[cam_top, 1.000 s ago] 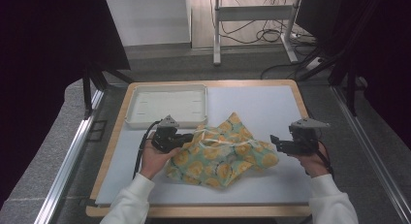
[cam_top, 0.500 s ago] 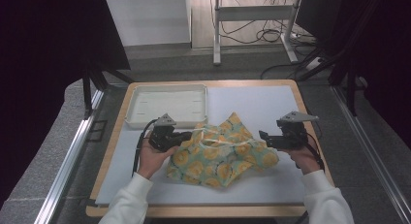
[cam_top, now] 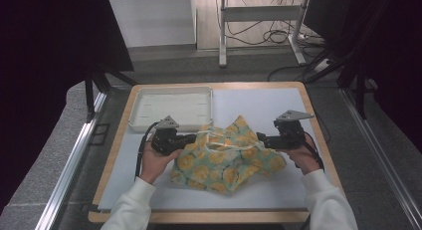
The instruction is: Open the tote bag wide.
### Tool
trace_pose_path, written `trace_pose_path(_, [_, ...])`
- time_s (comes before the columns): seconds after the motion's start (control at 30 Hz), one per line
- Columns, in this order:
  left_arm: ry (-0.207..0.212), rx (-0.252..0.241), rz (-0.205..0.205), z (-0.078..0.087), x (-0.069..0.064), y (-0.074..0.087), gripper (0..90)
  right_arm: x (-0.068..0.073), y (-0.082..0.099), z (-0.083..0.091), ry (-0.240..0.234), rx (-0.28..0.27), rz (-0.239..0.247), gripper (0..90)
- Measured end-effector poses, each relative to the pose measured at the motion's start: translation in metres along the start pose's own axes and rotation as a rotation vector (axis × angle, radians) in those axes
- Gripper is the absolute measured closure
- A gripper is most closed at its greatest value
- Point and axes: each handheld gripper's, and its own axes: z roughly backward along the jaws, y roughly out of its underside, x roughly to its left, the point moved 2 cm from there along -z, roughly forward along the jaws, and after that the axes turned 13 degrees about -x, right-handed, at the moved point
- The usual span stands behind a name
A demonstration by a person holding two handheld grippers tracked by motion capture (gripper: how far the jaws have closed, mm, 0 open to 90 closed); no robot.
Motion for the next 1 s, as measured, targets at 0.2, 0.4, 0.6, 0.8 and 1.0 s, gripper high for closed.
trace_pose_path(0.2, [0.001,0.002,-0.002,0.0,0.0,0.0,90.0,-0.003,0.004,-0.004,0.017,0.029,-0.005,20.5])
trace_pose_path(0.4, [0.001,0.004,-0.003,-0.001,0.0,0.0,90.0,-0.011,0.011,-0.003,0.032,0.051,-0.014,21.7])
trace_pose_path(0.6, [0.003,0.008,-0.001,-0.002,0.0,0.001,90.0,-0.021,0.019,-0.003,0.05,0.082,-0.025,23.5])
trace_pose_path(0.8, [0.005,0.013,-0.004,-0.003,-0.001,0.002,90.0,-0.022,0.034,0.0,0.029,0.143,-0.027,25.4])
trace_pose_path(1.0, [0.008,0.02,-0.004,-0.005,-0.002,0.002,90.0,-0.022,0.048,0.005,0.01,0.194,-0.026,31.2])
